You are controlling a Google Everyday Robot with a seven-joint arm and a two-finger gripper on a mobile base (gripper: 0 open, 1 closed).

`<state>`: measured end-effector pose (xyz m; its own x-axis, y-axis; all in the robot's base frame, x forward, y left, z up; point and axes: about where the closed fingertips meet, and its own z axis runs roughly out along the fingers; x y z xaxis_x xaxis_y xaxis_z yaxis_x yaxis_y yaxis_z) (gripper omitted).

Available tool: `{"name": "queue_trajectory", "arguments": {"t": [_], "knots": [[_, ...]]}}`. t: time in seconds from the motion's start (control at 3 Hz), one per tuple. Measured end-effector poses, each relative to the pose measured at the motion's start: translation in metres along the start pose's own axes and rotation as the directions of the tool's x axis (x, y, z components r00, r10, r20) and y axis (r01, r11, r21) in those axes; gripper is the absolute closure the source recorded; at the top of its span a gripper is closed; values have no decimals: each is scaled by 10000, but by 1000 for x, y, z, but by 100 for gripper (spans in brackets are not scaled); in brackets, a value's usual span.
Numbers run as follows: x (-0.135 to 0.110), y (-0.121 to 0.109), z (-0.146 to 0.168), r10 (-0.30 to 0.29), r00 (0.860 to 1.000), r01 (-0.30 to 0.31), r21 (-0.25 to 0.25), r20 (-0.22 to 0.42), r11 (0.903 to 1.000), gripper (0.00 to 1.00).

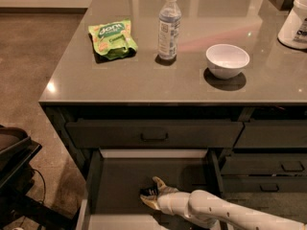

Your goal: Pick rxbar blueberry from middle drawer and place on counter

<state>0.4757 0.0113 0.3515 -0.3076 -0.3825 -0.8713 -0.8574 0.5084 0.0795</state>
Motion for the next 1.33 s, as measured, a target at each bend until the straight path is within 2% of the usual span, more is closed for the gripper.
{"name": "queue_trajectory", "arguments": {"t": [1.0,1.33], "knots": [[-6,4,-6,126,9997,-127,-40,-190,9999,100],[-26,3,-29,-35,9990,42,158,-447,9999,100]]}}
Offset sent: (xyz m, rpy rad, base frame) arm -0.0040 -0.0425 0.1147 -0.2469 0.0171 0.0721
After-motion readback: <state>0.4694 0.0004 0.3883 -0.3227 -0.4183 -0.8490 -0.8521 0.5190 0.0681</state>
